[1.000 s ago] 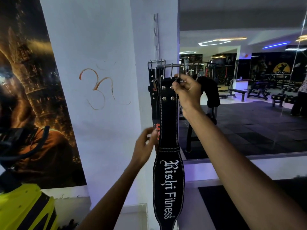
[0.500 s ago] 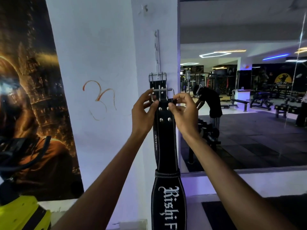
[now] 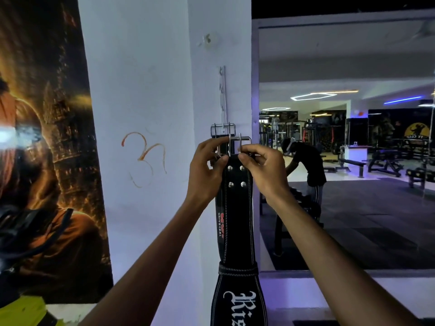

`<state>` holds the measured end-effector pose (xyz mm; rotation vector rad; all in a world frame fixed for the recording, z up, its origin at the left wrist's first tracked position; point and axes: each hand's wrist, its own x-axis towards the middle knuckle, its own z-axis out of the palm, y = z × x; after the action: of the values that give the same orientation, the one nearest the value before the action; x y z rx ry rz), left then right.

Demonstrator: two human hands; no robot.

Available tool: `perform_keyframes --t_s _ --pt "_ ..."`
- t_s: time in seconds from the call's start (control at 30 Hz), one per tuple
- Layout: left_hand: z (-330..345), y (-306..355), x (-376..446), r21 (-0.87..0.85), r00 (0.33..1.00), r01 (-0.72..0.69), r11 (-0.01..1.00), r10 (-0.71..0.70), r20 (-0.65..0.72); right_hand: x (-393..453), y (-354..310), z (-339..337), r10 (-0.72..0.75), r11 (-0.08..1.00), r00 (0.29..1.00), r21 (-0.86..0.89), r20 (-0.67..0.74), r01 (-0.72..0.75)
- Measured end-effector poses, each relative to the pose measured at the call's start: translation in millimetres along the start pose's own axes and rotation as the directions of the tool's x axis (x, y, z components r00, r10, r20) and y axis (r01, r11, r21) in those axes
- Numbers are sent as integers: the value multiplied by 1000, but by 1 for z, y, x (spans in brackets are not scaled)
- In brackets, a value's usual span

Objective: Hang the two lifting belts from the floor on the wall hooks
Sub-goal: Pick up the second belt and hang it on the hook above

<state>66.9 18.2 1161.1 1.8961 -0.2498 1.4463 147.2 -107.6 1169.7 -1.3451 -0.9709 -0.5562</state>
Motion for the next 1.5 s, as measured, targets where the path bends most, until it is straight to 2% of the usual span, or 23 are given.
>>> perform_keyframes --t_s 0.17,0.33,0.47,0.63,0.73,0.83,0.97,1.27,1.5 --pt "7 -9 34 -19 1000 13 1000 -13 -10 38 14 2 -11 998 1000 62 8 10" --pt "18 -33 74 -85 994 103 991 -106 -32 82 34 16 -67 995 997 72 -44 70" --pt "26 -73 108 -148 993 113 983 -117 -17 117 60 33 -123 990 991 59 -55 126" --pt "38 -134 152 -154 997 61 986 -66 -30 168 102 64 -131 991 990 -17 -50 131" --pt "43 -167 185 -186 998 55 981 -61 -30 203 126 82 -128 992 987 -4 -96 128" --pt "53 -193 216 -189 996 33 981 -49 -80 237 147 94 -115 992 984 32 -137 120" --pt "69 -220 249 -173 983 71 982 -99 -157 274 168 106 -131 989 981 43 -142 138" --pt "82 -249 325 -174 991 -42 984 19 -134 354 186 123 -121 987 973 79 -197 138" --pt "89 -260 357 -168 971 21 986 -61 -233 391 194 135 -56 984 983 158 -174 84"
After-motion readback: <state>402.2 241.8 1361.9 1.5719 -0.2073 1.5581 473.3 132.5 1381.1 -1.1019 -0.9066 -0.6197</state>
